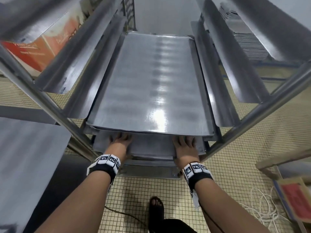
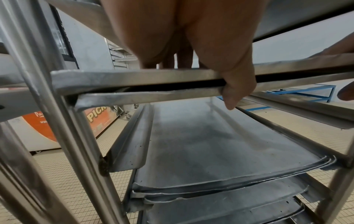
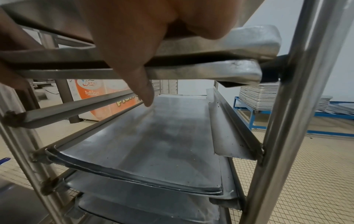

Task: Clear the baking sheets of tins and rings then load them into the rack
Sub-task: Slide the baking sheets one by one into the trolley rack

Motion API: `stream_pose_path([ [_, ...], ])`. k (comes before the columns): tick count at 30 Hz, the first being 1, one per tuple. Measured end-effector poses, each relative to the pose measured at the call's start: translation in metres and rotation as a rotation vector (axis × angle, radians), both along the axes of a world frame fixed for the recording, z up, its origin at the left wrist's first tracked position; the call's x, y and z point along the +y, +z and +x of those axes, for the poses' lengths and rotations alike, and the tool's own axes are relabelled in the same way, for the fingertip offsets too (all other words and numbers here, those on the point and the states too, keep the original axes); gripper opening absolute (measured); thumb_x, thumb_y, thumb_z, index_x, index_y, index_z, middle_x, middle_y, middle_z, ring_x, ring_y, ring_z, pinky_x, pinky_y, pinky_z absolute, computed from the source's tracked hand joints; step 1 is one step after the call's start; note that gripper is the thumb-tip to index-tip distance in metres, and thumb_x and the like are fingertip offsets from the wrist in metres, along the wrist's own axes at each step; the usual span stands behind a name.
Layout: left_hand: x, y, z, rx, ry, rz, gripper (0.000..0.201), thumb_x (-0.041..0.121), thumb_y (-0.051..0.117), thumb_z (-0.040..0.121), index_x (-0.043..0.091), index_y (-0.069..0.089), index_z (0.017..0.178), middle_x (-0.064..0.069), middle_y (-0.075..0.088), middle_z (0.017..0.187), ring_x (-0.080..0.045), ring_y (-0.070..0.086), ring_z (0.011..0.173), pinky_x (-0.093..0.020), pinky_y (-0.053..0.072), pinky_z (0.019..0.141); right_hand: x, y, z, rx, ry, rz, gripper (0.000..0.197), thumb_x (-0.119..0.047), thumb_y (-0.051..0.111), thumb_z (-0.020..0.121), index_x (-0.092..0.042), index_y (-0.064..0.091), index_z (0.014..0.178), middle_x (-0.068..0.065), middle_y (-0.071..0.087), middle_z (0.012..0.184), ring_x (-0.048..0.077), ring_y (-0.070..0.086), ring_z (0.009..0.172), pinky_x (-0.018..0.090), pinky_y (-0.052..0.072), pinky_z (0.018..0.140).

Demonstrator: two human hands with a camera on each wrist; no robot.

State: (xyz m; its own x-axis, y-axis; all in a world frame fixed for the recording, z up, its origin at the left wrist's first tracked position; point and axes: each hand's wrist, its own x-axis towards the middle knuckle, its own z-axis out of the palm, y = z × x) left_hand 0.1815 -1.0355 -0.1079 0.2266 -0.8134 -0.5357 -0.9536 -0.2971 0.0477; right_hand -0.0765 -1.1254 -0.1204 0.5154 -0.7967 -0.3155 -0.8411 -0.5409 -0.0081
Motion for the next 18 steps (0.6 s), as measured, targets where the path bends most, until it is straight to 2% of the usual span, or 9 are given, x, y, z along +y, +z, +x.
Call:
stream_pose_path([
  [3,-0.011,0.008,0.000,0.003,0.024,0.030,0.092,0.038,0.068,0.089,0.027,0.010,0.159,-0.005,0.010,0.167,-0.030,0.011,0.152,-0.059,0.006,0.121,-0.008,0.002,0.003,-0.026,0.000,0.006,0.074,-0.032,0.061,0.089,-0.020,0.025,0.153,0.007,0.030,0.156,0.039,0.019,0.145,0.059,0.004,0.120],
  [6,-0.017,0.018,-0.005,0.046,0.079,0.037,0.079,0.028,0.065,0.093,0.027,0.019,0.158,-0.012,0.026,0.161,-0.032,0.029,0.146,-0.044,0.028,0.118,-0.015,0.004,0.004,-0.043,-0.006,-0.017,0.060,-0.033,0.058,0.090,-0.022,0.038,0.145,0.004,0.045,0.147,0.034,0.035,0.138,0.054,0.022,0.117],
  [9,-0.022,0.020,-0.007,0.031,0.122,0.008,0.069,0.031,0.067,0.092,0.024,0.034,0.152,-0.015,0.044,0.151,-0.034,0.043,0.137,-0.042,0.040,0.110,-0.021,0.005,0.004,-0.035,0.029,-0.078,0.046,-0.034,0.055,0.090,-0.020,0.051,0.134,0.004,0.058,0.135,0.030,0.049,0.128,0.046,0.032,0.111],
  [12,-0.025,0.018,-0.006,-0.004,0.130,0.000,0.064,0.037,0.070,0.089,0.023,0.043,0.145,-0.012,0.050,0.146,-0.033,0.048,0.132,-0.042,0.042,0.108,-0.025,0.008,0.007,-0.022,0.043,-0.091,0.040,-0.032,0.054,0.091,-0.018,0.056,0.128,0.006,0.063,0.128,0.031,0.056,0.121,0.045,0.038,0.105],
  [14,-0.027,0.016,-0.007,-0.035,0.127,-0.001,0.060,0.037,0.068,0.090,0.021,0.044,0.143,-0.011,0.050,0.146,-0.032,0.047,0.134,-0.041,0.040,0.109,-0.027,0.007,0.007,-0.014,0.046,-0.099,0.038,-0.031,0.054,0.091,-0.017,0.056,0.127,0.006,0.063,0.128,0.031,0.055,0.121,0.045,0.038,0.104],
  [18,-0.020,-0.001,-0.011,-0.086,0.107,-0.045,0.060,0.028,0.053,0.099,0.020,0.028,0.153,-0.010,0.024,0.161,-0.033,0.019,0.148,-0.050,0.015,0.121,-0.023,0.003,0.008,-0.012,0.038,-0.155,0.039,-0.028,0.058,0.092,-0.015,0.055,0.129,0.009,0.059,0.134,0.033,0.050,0.128,0.047,0.034,0.110],
])
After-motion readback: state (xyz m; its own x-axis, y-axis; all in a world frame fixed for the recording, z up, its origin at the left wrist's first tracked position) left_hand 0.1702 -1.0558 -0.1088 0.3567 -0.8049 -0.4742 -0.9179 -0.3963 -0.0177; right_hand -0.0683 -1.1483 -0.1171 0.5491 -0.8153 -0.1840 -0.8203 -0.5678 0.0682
